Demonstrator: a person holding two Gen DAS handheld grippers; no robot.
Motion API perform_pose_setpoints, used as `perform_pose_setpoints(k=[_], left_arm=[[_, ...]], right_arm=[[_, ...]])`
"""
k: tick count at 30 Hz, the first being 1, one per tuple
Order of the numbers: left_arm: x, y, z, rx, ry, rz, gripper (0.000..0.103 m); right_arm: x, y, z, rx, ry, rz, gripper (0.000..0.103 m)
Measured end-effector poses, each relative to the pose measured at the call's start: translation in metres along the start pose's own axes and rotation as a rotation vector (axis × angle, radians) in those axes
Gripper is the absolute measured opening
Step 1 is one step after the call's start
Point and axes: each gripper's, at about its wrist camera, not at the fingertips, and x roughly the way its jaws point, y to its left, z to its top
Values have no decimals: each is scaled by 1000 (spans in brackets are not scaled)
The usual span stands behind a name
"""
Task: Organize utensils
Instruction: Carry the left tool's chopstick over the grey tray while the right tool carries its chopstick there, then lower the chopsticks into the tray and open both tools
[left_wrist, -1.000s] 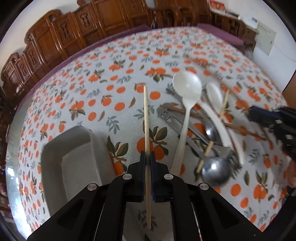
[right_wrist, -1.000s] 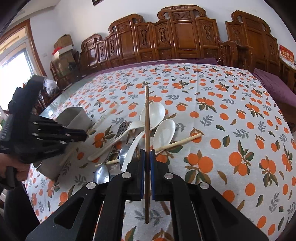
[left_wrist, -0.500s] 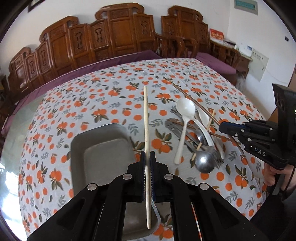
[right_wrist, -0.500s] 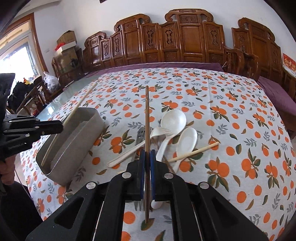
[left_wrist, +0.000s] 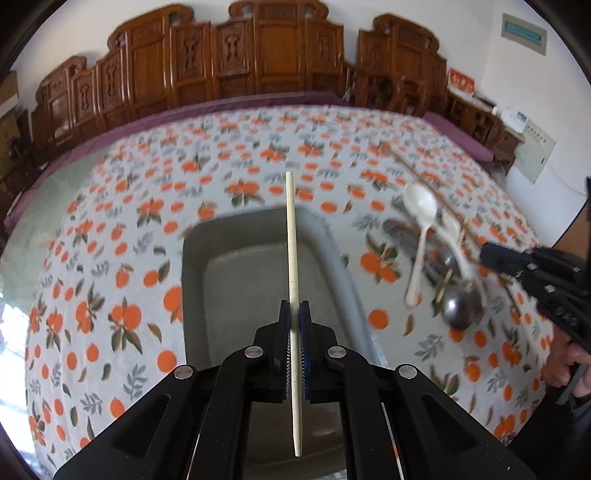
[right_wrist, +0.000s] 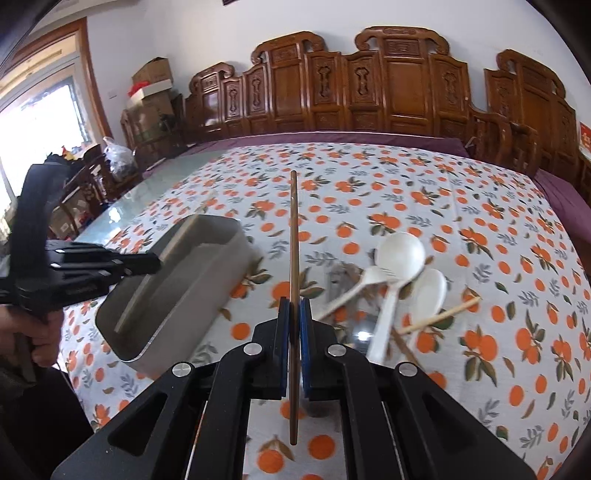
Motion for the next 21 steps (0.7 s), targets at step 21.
perform_pose_setpoints(k=[21], left_arm=[[-22, 33, -1, -83, -45, 2, 4]], right_arm=[[16, 56, 1, -24, 26, 73, 7]])
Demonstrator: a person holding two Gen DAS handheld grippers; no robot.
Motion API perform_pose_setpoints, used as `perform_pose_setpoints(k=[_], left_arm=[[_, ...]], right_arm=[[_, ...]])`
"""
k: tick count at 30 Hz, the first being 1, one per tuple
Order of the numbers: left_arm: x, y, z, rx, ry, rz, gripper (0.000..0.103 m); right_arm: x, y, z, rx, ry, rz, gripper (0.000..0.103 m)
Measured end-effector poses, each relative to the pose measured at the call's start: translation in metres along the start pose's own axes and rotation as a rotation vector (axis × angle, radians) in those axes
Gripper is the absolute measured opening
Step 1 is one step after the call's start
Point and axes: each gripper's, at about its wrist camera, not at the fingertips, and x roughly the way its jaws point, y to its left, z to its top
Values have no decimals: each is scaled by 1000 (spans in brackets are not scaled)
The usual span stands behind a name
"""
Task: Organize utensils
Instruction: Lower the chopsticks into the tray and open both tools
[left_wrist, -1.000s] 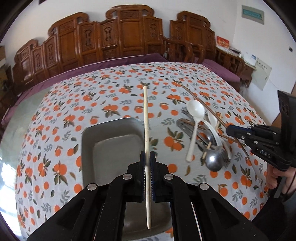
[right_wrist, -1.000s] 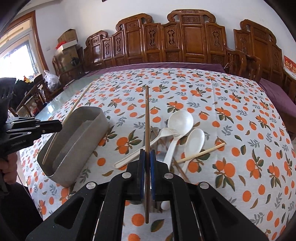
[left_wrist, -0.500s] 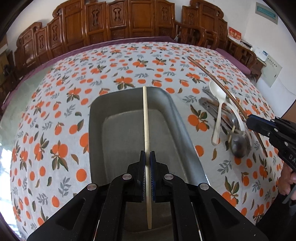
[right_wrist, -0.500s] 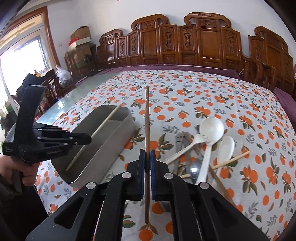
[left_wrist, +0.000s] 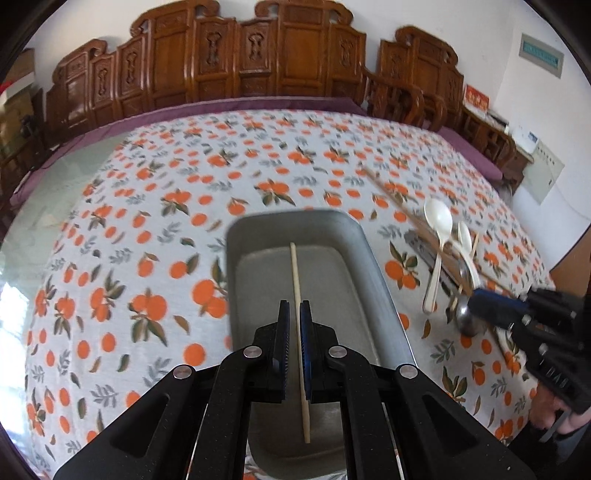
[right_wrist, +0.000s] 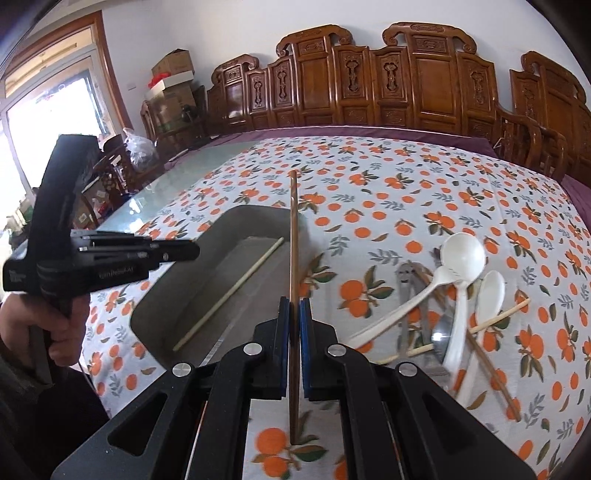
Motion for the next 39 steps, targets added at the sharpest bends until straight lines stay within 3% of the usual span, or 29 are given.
perform_pose_setpoints(k=[8, 18, 29, 39], left_arm=[[-20, 18, 6, -35, -54, 11, 4], [-31, 38, 7, -68, -79, 24, 4], [-34, 45, 7, -82, -89, 30, 4], [-33, 42, 7, -72, -85, 31, 4]], right_arm=[[12, 34, 13, -15, 20, 42, 7], [45, 52, 32, 58, 41, 73, 7], [82, 63, 13, 68, 127, 54, 7], [82, 65, 10, 65, 127, 71, 7]])
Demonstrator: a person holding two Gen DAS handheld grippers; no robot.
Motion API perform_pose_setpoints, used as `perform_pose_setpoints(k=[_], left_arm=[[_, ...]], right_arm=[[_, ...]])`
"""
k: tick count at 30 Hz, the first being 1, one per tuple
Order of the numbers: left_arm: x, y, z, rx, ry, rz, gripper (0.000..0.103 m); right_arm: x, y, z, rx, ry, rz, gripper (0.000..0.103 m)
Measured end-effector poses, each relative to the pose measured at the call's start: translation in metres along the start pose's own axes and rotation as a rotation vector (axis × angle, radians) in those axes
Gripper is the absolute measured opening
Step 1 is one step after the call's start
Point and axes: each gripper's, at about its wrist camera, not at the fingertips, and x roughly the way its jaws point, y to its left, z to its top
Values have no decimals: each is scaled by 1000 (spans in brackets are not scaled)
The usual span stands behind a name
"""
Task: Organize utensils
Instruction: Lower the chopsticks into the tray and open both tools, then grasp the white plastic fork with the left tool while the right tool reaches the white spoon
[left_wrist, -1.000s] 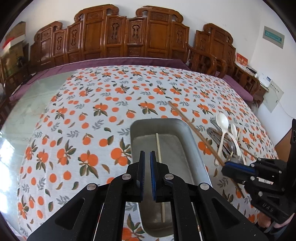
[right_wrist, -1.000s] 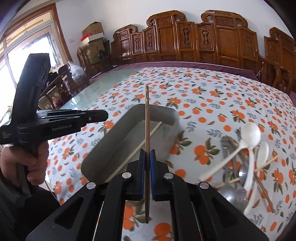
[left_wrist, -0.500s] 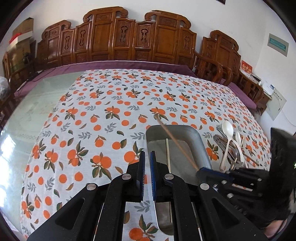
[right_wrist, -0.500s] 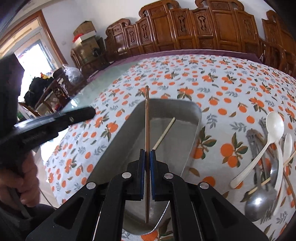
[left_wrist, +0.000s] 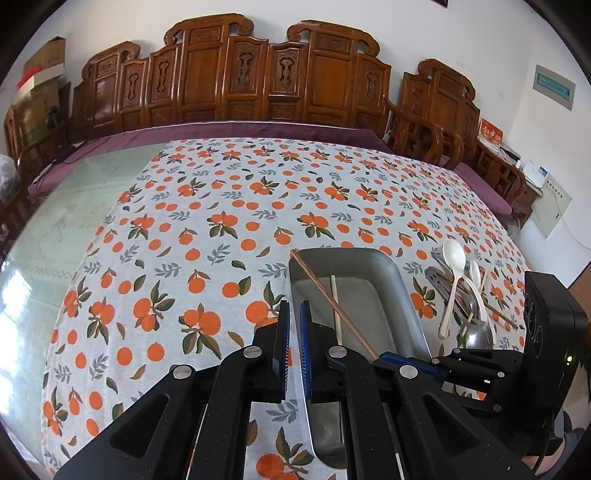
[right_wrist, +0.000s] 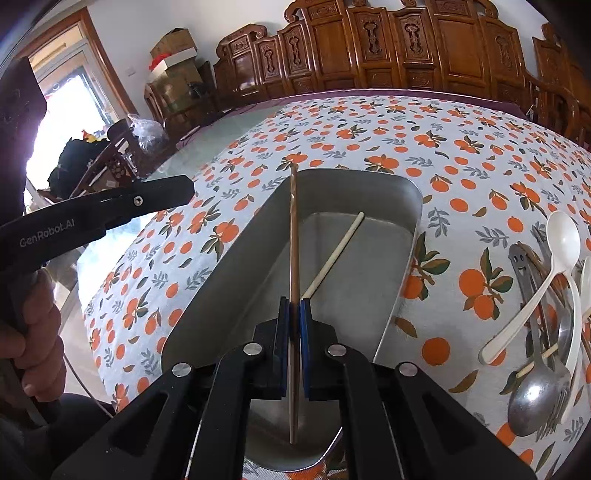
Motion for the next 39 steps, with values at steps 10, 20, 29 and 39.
perform_pose_setpoints(k=[10, 20, 29, 39], left_arm=[[2, -10, 1, 5, -3, -15, 4], [7, -53, 3, 53, -15, -89, 11], [18, -92, -2, 105, -8, -139, 37], [29, -130, -12, 160, 4, -172, 38]], right_arm=[[-37, -10, 2, -7, -77, 9, 10], [-125, -76, 4, -26, -190, -155, 10], [-140, -138, -25, 35, -191, -283, 18], [-117, -176, -40, 73, -127, -328, 18]])
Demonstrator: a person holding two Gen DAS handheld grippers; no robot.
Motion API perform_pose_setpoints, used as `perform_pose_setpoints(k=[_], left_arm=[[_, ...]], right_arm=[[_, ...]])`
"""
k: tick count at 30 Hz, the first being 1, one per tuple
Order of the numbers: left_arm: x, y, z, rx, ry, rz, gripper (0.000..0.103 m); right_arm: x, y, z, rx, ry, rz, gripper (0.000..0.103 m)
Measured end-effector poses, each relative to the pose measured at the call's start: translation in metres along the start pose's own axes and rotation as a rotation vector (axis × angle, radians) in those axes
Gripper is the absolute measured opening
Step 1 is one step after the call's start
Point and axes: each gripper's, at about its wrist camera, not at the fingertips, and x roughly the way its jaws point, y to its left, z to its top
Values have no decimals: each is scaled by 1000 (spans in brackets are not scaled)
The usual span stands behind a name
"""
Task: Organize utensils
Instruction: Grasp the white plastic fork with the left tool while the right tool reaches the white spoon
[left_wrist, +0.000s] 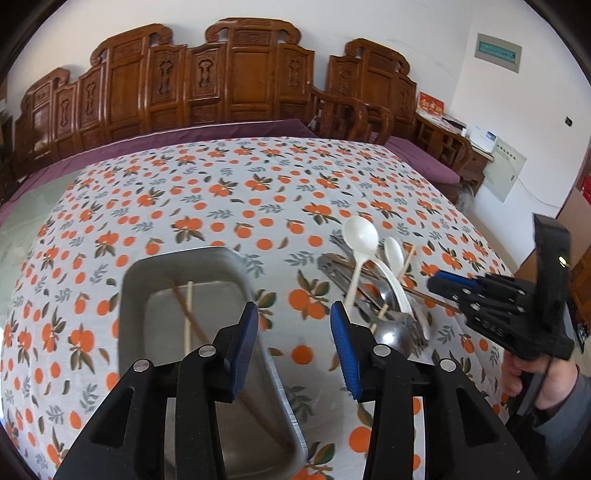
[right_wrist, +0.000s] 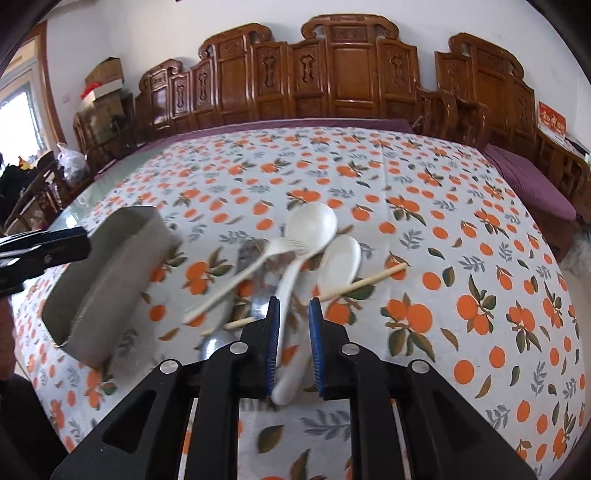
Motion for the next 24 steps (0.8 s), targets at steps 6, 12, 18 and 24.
perform_pose_setpoints(k=[6, 12, 18, 24], left_arm=[[5, -27, -4, 52, -8, -28, 38], [19, -52, 4, 115, 26, -40, 38], [52, -69, 11, 160, 97, -38, 32], [89, -67, 22, 161, 157, 0, 26]], right_arm=[[14, -18, 1, 25, 18, -17, 18], [20, -33, 2, 65, 27, -17, 18], [24, -36, 4, 75, 28, -6, 18], [22, -37, 2, 90, 28, 5, 18]])
